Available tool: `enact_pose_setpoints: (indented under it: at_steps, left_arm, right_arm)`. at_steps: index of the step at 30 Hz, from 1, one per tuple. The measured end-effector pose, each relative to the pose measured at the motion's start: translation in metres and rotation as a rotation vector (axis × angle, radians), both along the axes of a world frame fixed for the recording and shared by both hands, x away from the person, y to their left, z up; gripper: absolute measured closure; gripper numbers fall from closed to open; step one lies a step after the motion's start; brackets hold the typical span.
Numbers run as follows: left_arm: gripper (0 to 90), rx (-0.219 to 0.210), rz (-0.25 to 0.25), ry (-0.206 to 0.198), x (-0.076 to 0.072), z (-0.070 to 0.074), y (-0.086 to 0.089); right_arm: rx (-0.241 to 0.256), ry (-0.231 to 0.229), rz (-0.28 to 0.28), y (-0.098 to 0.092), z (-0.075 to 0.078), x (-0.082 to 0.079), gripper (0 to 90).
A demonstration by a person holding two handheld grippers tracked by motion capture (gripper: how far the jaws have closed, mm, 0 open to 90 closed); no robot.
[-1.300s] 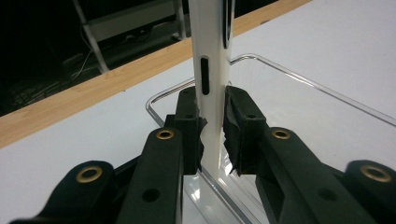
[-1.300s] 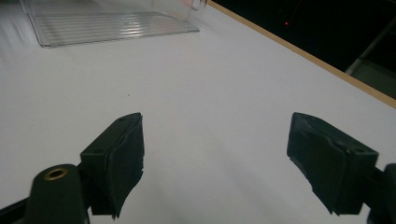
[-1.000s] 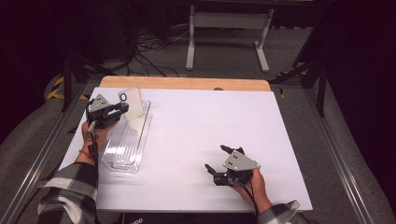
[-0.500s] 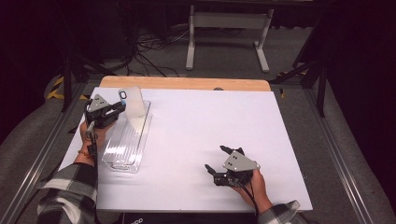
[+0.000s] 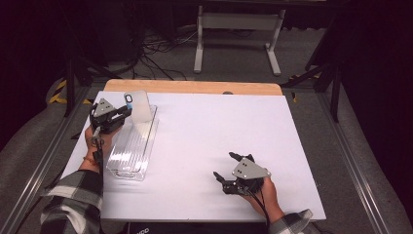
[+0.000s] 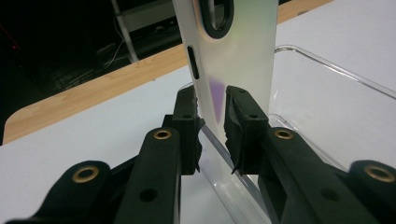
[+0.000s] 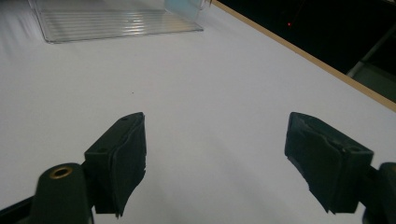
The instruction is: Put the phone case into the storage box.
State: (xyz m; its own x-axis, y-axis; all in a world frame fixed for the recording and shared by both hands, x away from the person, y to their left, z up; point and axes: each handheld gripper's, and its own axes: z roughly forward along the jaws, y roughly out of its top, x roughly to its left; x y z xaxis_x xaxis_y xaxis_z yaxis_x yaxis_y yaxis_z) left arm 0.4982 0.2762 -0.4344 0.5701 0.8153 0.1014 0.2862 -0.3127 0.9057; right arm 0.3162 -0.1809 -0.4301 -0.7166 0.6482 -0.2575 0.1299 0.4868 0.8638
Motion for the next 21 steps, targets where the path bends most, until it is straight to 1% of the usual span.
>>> enact_pose_setpoints:
  at_steps: [1, 5, 9, 11, 14, 18, 21]
  left_arm:
    - [75.1, -0.006, 0.0, 0.002, 0.0001, -0.0004, -0.0004]
    - [74.8, -0.001, 0.004, -0.002, 0.0004, -0.0004, -0.0004]
    - [74.4, -0.016, 0.011, -0.002, -0.0006, 0.0, 0.0011]
    - [74.2, -0.012, 0.017, -0.003, -0.0012, 0.0009, 0.002]
    - [74.1, -0.018, 0.018, 0.001, -0.0014, 0.0008, 0.0021]
    - [75.6, -0.018, 0.011, 0.004, -0.0012, 0.0007, 0.0018]
    - [75.8, -0.015, 0.015, 0.007, -0.0012, 0.0004, 0.0013]
  right_arm:
    - [-0.001, 0.0, 0.0, 0.0, 0.0, 0.0, 21.7]
    - [0.001, -0.004, -0.002, -0.0003, 0.0004, -0.0002, 22.2]
    - [-0.001, -0.006, 0.003, -0.0003, 0.0003, -0.0005, 23.1]
    - [0.001, -0.005, 0.002, -0.0004, 0.0004, -0.0006, 23.1]
    - [0.001, -0.005, 0.004, -0.0003, 0.0004, -0.0005, 23.1]
    - [-0.001, -0.003, 0.006, 0.0001, 0.0003, -0.0005, 23.2]
    - [-0.002, -0.004, 0.006, 0.0001, 0.0002, -0.0004, 23.1]
